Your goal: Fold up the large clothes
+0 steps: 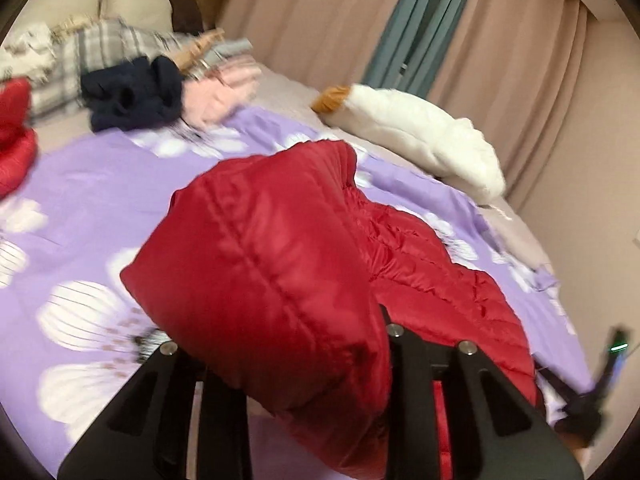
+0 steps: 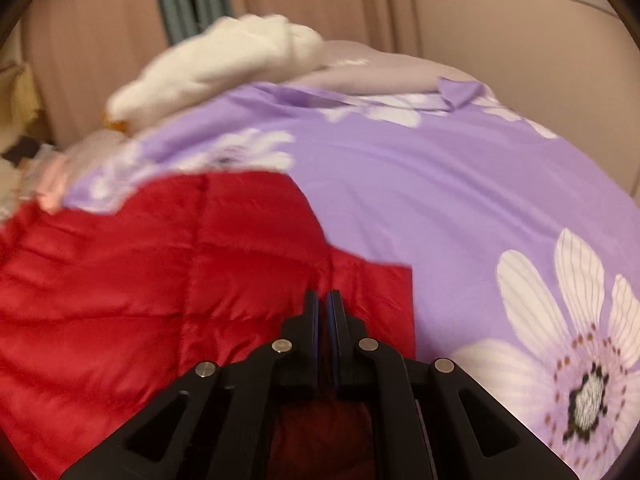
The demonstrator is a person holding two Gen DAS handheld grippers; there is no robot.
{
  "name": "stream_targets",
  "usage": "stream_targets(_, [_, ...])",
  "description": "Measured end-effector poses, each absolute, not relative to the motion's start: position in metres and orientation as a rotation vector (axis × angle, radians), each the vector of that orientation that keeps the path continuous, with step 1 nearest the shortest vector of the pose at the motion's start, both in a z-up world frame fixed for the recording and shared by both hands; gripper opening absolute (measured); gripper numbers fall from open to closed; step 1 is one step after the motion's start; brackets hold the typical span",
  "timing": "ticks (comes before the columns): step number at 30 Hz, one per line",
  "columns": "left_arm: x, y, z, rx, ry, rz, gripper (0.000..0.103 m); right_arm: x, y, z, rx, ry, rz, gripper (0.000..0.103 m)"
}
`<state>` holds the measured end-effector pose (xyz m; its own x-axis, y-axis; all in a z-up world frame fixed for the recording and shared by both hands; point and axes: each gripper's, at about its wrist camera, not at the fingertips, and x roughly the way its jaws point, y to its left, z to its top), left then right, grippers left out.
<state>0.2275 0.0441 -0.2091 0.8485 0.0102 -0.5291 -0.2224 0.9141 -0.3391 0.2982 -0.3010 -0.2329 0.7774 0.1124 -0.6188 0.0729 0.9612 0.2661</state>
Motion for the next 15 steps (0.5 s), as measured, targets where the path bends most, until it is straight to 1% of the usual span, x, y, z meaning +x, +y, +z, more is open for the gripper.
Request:
stream_targets(3, [0.221, 0.047, -0.213, -0.414, 0.571, 0.122, 0.029, 0.265, -0.272, -0.2, 0.322, 0.577, 0.234, 0.008])
stream_targets(5, [0.222, 0.046, -0.215, -0.419, 0.586, 0.134, 0.029, 0.255, -0.244, -0.193, 0.301, 0.582, 0.342, 0.008])
stream_targets(6, [0.217, 0.045, -0.217, -0.422, 0.588, 0.137, 0.029, 0.254, -0.228, -0.196, 0.304, 0.617, 0.421, 0.008])
stream_targets(9, [0.214, 0.04, -0.218, -0.419, 0.598, 0.114, 0.029, 0.264, -0.191, -0.24, 0.317, 0.804, 0.522, 0.008])
stream_targets(10, [0.214, 0.038, -0.218, -0.417, 0.6, 0.102, 0.029, 0.267, -0.185, -0.261, 0.3, 0.834, 0.5, 0.0])
stream_targets(11, [0.213, 0.034, -0.217, -0.397, 0.594, 0.096, 0.029, 0.269, -0.184, -0.276, 0.312, 0.831, 0.494, 0.0])
stream_targets(12, [0.211, 0.031, -0.215, -0.371, 0.585, 0.096, 0.029, 0.27, -0.19, -0.288, 0.387, 0.816, 0.528, 0.0])
stream_targets(14, [0.209, 0.02, -0.206, -0.31, 0.555, 0.078, 0.029, 0.278, -0.205, -0.295, 0.512, 0.842, 0.573, 0.0])
stream_targets(15, [0.209, 0.017, -0.202, -0.297, 0.547, 0.068, 0.029, 0.28, -0.207, -0.294, 0.523, 0.855, 0.583, 0.0])
